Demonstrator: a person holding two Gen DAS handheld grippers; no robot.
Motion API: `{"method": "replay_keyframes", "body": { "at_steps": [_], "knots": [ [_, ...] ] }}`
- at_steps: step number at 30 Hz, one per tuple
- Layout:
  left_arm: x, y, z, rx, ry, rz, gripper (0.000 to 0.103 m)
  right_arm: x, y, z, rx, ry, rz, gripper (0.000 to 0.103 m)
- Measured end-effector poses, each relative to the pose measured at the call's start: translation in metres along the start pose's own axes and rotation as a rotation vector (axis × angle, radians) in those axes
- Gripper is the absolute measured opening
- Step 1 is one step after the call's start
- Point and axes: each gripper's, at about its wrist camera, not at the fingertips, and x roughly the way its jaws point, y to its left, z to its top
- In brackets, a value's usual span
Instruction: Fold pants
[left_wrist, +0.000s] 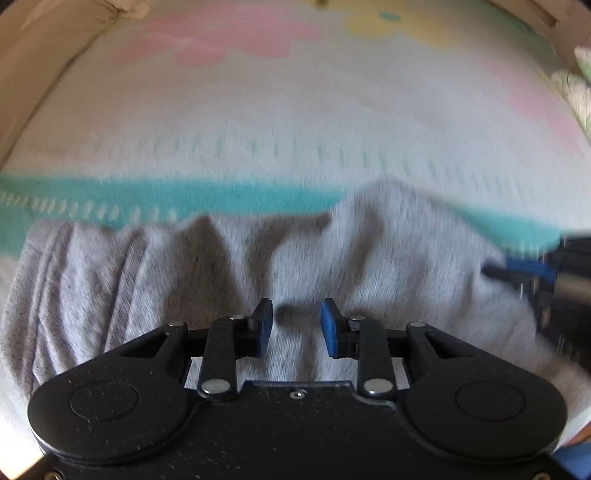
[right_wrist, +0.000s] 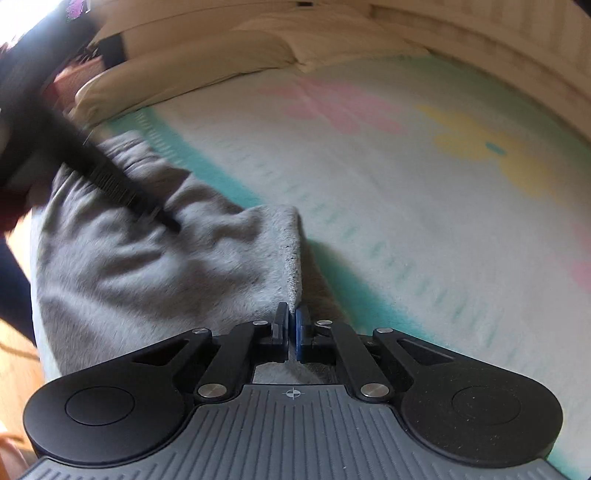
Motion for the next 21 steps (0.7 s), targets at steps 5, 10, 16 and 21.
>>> {"method": "replay_keyframes", "body": {
  "at_steps": [5, 10, 16, 21],
  "knots": [
    [-0.027, -0.008, 0.021, -0.001, -0.139, 0.01, 0.039, -0.004, 0.033, -0.013, -0.106, 0.022, 0.002, 0.003],
    [-0.03, -0.027, 0.036, 0.03, -0.167, -0.028, 0.053, 0.003, 0.058, -0.025, -0.216, 0.058, -0.022, 0.004],
    [-0.008, -0.072, 0.037, 0.22, -0.124, -0.022, 0.062, 0.005, 0.058, -0.025, -0.221, 0.059, -0.024, 0.004],
    [0.013, -0.102, 0.028, 0.362, -0.062, 0.079, 0.063, 0.004, 0.059, -0.03, -0.22, 0.048, -0.031, 0.004]
  ]
}}
